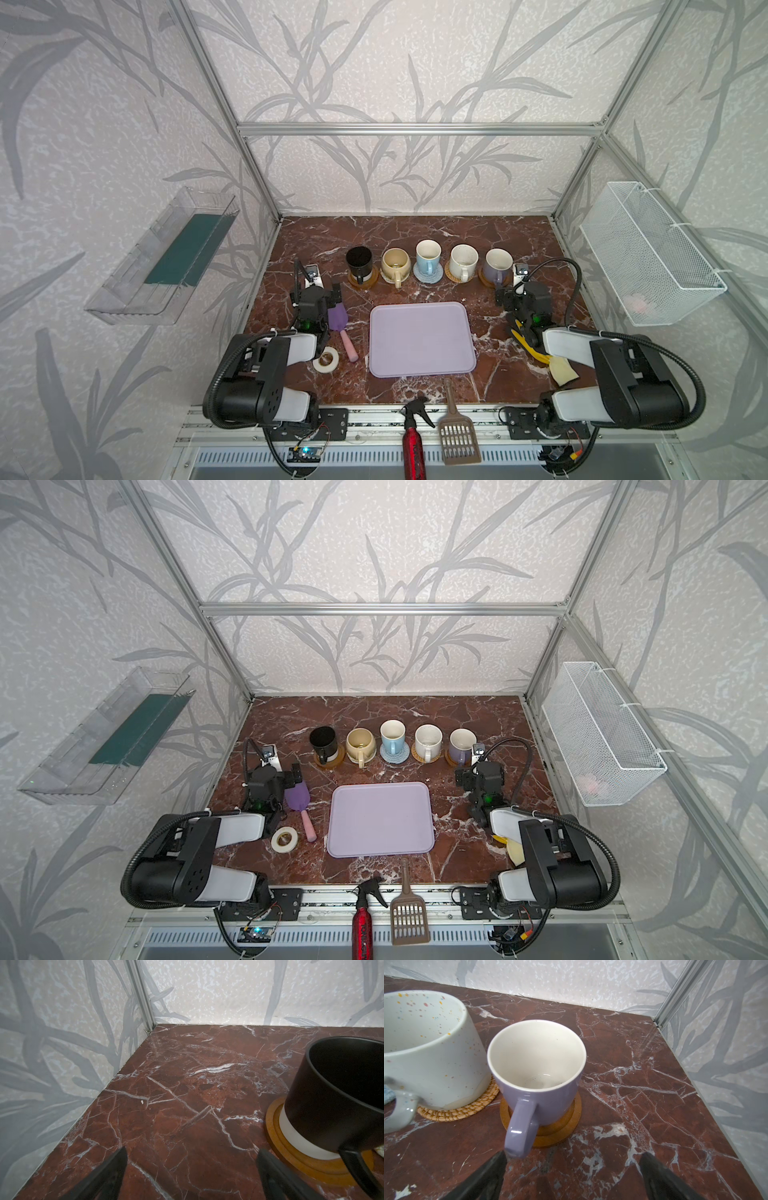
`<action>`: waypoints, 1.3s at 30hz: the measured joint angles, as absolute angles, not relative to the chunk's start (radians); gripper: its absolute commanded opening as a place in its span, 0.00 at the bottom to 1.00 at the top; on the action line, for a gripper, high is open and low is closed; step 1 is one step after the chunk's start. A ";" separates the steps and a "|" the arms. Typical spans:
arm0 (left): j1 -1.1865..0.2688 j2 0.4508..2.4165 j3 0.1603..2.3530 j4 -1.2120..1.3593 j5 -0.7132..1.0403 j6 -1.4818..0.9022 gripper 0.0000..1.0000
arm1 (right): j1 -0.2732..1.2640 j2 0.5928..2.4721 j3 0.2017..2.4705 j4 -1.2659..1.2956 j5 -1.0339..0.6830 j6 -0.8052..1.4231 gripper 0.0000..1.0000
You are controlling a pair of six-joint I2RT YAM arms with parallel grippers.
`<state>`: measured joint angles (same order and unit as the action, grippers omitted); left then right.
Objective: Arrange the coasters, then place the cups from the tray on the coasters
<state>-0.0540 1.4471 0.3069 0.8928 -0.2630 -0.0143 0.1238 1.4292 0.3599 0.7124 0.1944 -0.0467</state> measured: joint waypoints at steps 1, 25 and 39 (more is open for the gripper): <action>-0.044 1.460 0.307 0.904 -0.250 -0.015 0.99 | 0.123 1.444 0.362 0.726 0.191 -0.046 1.00; 0.004 1.568 0.364 0.929 -0.159 -0.027 0.99 | 0.123 1.539 0.385 0.842 0.185 -0.037 0.99; 0.006 1.568 0.366 0.928 -0.152 -0.030 0.99 | 0.123 1.539 0.385 0.843 0.185 -0.037 0.99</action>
<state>0.0059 1.5681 0.3664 0.9276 -0.1520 -0.0296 0.1234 1.5387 0.3855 0.8429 0.1852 -0.0368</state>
